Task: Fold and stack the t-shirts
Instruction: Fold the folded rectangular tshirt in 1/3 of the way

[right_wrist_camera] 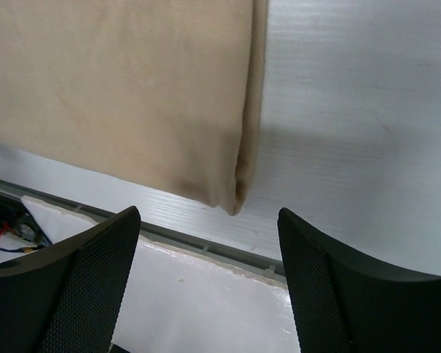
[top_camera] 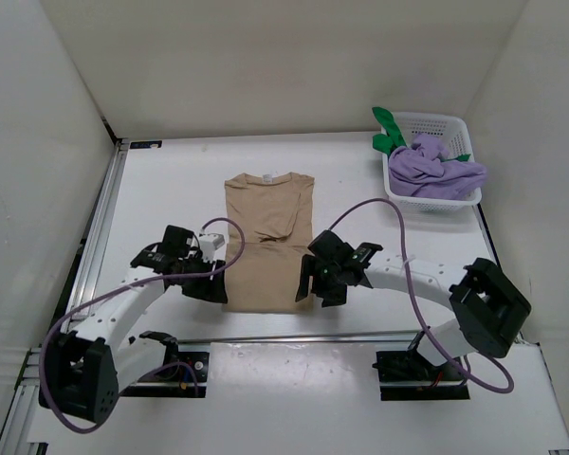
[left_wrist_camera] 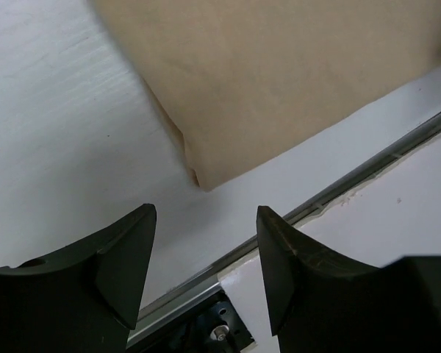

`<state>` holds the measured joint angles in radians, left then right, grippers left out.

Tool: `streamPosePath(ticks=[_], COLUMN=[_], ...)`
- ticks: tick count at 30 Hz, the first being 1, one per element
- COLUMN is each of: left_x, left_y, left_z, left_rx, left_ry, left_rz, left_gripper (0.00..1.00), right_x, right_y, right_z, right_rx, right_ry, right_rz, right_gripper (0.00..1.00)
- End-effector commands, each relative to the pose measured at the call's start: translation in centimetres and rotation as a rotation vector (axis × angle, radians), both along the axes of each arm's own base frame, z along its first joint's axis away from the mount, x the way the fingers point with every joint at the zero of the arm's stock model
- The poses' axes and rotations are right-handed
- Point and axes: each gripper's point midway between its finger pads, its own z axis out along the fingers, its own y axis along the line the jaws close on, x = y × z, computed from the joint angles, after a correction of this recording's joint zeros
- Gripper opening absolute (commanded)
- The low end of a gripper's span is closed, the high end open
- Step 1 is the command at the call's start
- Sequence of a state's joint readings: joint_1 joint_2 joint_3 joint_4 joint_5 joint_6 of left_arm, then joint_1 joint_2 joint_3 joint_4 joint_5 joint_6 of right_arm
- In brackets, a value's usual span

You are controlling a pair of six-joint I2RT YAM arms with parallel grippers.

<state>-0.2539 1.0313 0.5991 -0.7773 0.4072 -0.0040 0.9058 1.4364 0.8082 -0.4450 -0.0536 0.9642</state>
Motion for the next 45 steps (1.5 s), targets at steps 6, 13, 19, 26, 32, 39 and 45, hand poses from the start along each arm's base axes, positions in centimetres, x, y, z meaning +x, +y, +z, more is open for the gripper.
streamPosePath(ticks=[6,13,19,26,32,39,45], left_x=[-0.2,-0.9,-0.6,-0.6,-1.2,1.3,2.6], left_y=[-0.1,-0.1,-0.6,-0.9,-0.7,-0.1,-0.6], left_z=[-3.2,-5.1,-5.0,-5.1,-6.0,-5.0,0.2], left_rx=[0.003,0.004,-0.02,-0.037,-0.026,0.023,-0.034], left_ry=[0.079,0.125,0.118,0.127,0.172,0.073,-0.115], left_rz=[-0.003,-0.007,-0.015,-0.021,-0.02,0.005,0.001], left_gripper=[0.65,0.59,0.43,0.53,0.36,0.1,0.1], right_x=[-0.7,-0.8,-1.1,-1.3,-1.2,-0.9,-0.3], right_y=[0.4,1.2,1.5,1.3,1.5,1.3,1.0], right_z=[-1.4,-2.0,-2.4,-2.6,-2.5,-1.6,1.4], right_rx=[0.004,0.024,0.019,0.013,0.021,0.023,-0.024], right_ry=[0.05,0.074,0.091,0.1,0.099,0.072,-0.013], right_rz=[-0.008,-0.004,0.009,0.001,-0.007,-0.016,0.014], right_gripper=[0.72,0.65,0.6,0.58,0.39,0.0,0.0])
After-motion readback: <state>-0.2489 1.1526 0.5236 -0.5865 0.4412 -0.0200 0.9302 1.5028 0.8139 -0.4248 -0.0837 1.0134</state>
